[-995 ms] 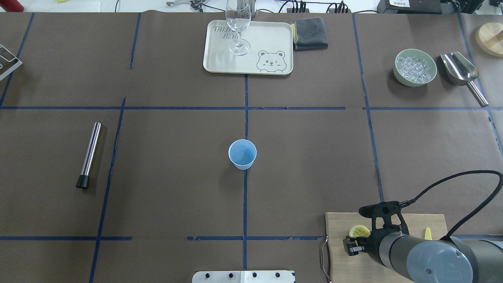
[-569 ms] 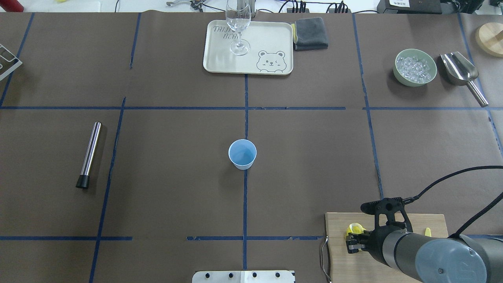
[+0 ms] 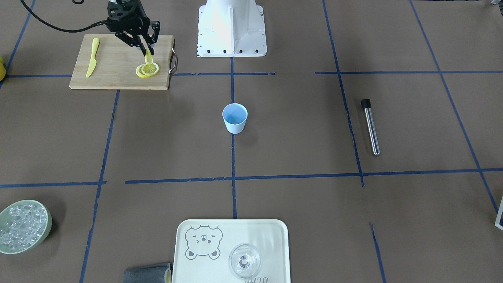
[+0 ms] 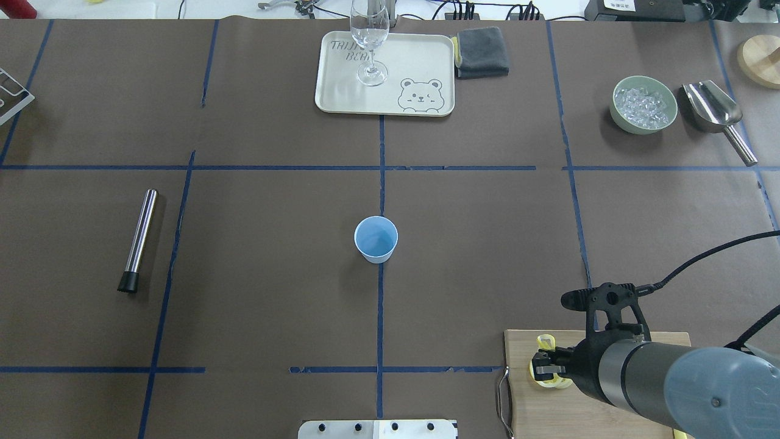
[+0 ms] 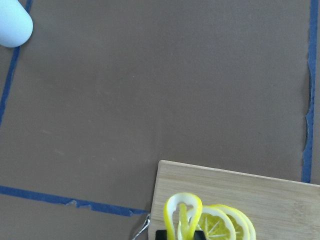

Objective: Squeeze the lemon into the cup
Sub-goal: 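Lift the lemon slice with the right gripper and carry it over the blue cup, then squeeze the lemon slice over the blue cup with the right gripper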

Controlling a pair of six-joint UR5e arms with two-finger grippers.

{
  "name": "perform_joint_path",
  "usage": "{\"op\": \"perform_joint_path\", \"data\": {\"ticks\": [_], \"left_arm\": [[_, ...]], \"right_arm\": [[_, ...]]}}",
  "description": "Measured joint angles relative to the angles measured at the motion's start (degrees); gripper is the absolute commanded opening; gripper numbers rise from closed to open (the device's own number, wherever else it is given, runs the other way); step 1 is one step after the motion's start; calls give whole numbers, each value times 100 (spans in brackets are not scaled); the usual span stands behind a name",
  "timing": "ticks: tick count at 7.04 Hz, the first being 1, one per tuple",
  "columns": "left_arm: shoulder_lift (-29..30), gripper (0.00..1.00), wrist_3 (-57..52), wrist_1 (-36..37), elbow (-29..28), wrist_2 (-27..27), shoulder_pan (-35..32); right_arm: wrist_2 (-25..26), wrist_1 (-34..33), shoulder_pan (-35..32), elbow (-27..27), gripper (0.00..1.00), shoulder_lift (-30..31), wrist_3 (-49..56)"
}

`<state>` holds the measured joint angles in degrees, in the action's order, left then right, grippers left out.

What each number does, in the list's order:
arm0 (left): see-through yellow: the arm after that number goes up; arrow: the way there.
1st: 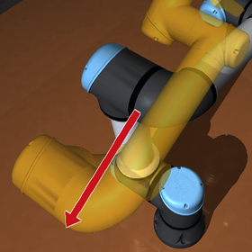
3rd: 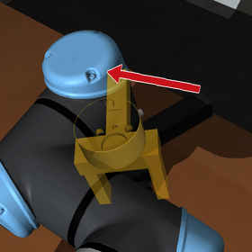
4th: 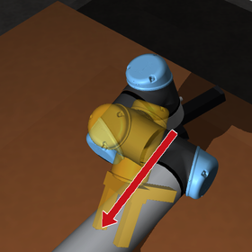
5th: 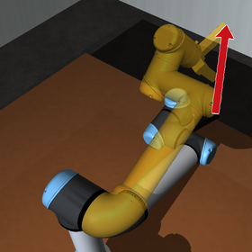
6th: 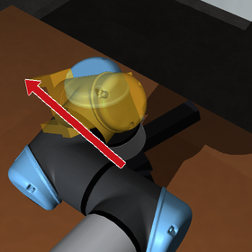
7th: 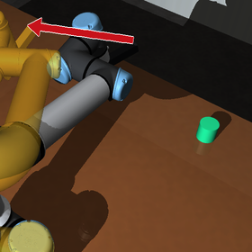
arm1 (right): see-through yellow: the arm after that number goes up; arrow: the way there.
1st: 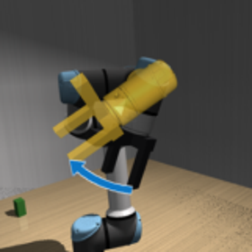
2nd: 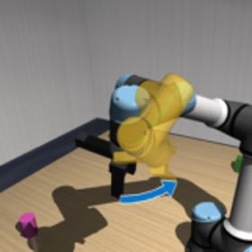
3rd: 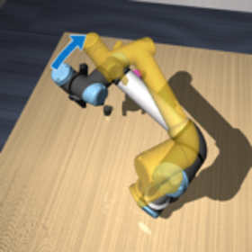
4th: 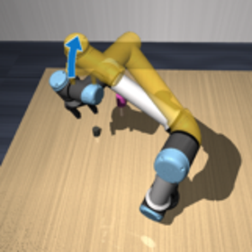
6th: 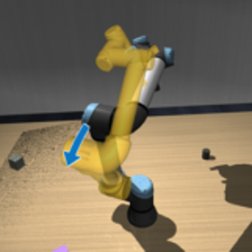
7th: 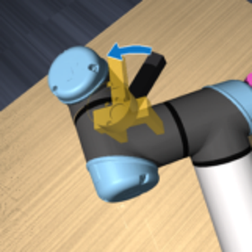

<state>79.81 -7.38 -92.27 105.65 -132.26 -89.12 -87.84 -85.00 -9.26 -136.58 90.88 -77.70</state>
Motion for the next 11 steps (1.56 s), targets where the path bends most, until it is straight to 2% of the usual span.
{"op": "perform_joint_path", "data": {"ticks": [2,3,4,7,9,10,11], "left_arm": [[0,100,0,2,-1,6,0],[0,100,0,5,-1,7,0],[0,100,0,6,-3,7,0],[0,100,0,7,-58,7,3],[-5,100,0,11,-73,7,2],[-8,100,0,9,-82,7,0],[-8,100,0,9,-89,7,0]], "right_arm": [[-292,-1832,-307,141,28,-1798,2],[-405,-2430,-515,378,28,-2560,18],[-600,-2660,-811,774,28,-3177,50],[-943,-2664,-1593,2516,28,-4776,273],[-968,-2156,-1807,3503,30,-5289,351],[-971,-2021,-1837,3761,35,-5395,362],[-1002,-1971,-1846,3880,57,-5426,367]]}}
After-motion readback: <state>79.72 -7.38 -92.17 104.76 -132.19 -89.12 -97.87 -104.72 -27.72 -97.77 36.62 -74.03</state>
